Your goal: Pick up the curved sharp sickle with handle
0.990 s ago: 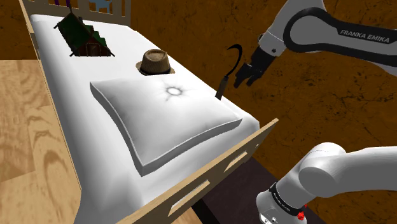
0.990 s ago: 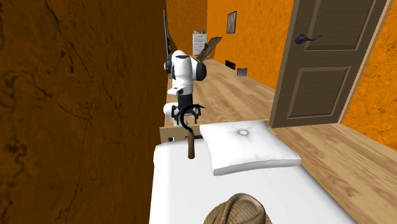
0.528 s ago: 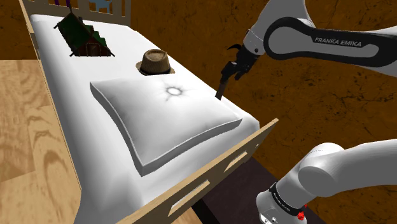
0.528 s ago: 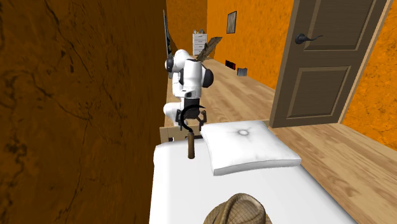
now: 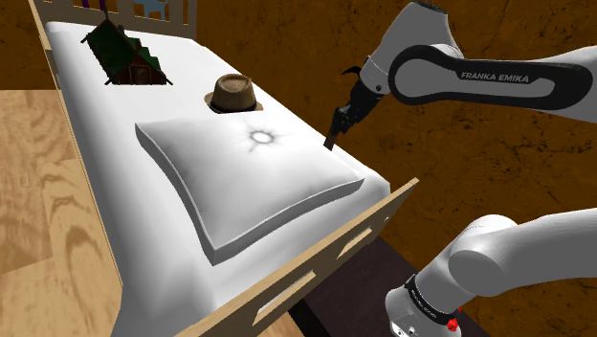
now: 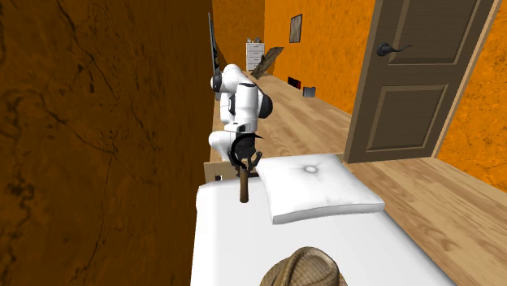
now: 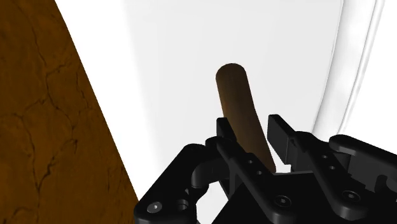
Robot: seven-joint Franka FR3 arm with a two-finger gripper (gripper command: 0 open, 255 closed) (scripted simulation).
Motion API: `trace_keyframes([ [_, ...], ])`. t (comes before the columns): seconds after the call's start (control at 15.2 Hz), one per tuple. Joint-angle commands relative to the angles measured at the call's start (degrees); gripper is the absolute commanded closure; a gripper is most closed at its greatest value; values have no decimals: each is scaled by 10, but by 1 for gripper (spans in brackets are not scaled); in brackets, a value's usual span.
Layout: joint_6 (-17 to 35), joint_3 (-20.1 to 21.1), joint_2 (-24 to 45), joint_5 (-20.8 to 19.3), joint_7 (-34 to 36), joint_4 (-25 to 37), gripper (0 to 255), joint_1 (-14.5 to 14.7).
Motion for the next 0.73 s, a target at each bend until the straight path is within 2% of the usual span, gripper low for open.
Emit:
trace_keyframes([
  [0.0, 1, 0, 0, 0, 0, -1, 255, 0],
  [0.46, 1, 0, 0, 0, 0, -1, 255, 0],
  [0.66, -23, -2, -2, 1, -3, 21, 255, 0],
])
